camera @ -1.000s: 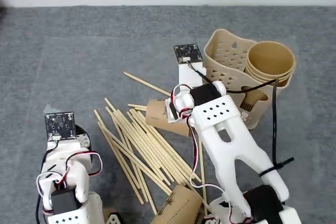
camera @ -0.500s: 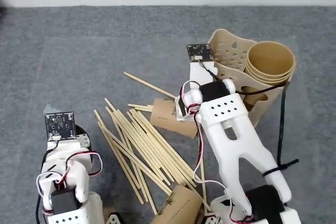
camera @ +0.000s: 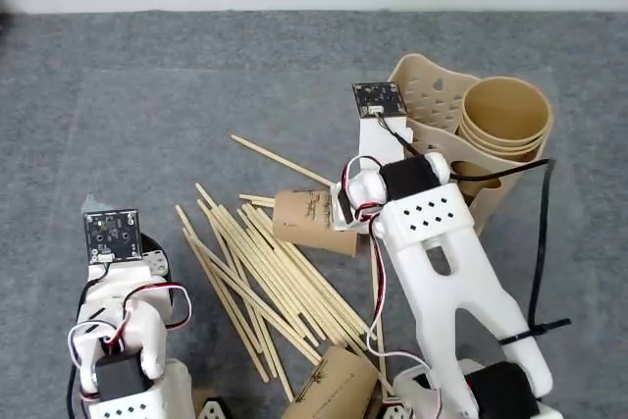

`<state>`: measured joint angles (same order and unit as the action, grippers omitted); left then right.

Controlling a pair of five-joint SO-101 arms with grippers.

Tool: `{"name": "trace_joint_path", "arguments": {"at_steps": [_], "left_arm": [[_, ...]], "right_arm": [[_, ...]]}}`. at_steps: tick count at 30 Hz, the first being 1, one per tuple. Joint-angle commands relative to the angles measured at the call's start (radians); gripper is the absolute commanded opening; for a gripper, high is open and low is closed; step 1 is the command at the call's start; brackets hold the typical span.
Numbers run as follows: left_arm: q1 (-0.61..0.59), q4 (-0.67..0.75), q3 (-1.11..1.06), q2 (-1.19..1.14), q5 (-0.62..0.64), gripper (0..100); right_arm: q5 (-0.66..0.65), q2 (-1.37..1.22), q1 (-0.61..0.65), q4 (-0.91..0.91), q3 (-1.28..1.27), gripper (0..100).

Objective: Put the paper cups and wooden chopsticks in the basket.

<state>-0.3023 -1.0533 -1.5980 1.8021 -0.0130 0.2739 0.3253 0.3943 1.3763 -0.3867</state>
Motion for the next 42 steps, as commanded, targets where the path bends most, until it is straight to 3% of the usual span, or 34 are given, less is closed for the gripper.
{"name": "trace_joint_path", "arguments": {"at_steps": [1, 18, 24, 27, 34, 42], "left_arm": [[-0.002, 0.025, 0.036, 0.015, -0.011, 2], [-0.002, 0.025, 0.036, 0.015, -0.011, 2], [-0.002, 0.025, 0.036, 0.015, -0.011, 2], [-0.002, 0.025, 0.036, 0.015, -0.011, 2], [-0.002, 0.025, 0.036, 0.015, -0.011, 2], [-0.002, 0.025, 0.036, 0.015, -0.011, 2]], "right_arm": [[0.012, 0.039, -0.01, 0.013, 0.04, 16.2], [0.052, -0.234, 0.113, -0.252, -0.02, 15.1], [-0.008, -0.26, 0.116, -0.323, -0.018, 0.5], [-0.046, -0.26, 0.116, -0.331, -0.015, 0.9], [-0.129, -0.15, 0.133, -0.249, 0.068, 0.8], [-0.298, 0.027, 0.147, 0.018, 0.325, 0.8]]}}
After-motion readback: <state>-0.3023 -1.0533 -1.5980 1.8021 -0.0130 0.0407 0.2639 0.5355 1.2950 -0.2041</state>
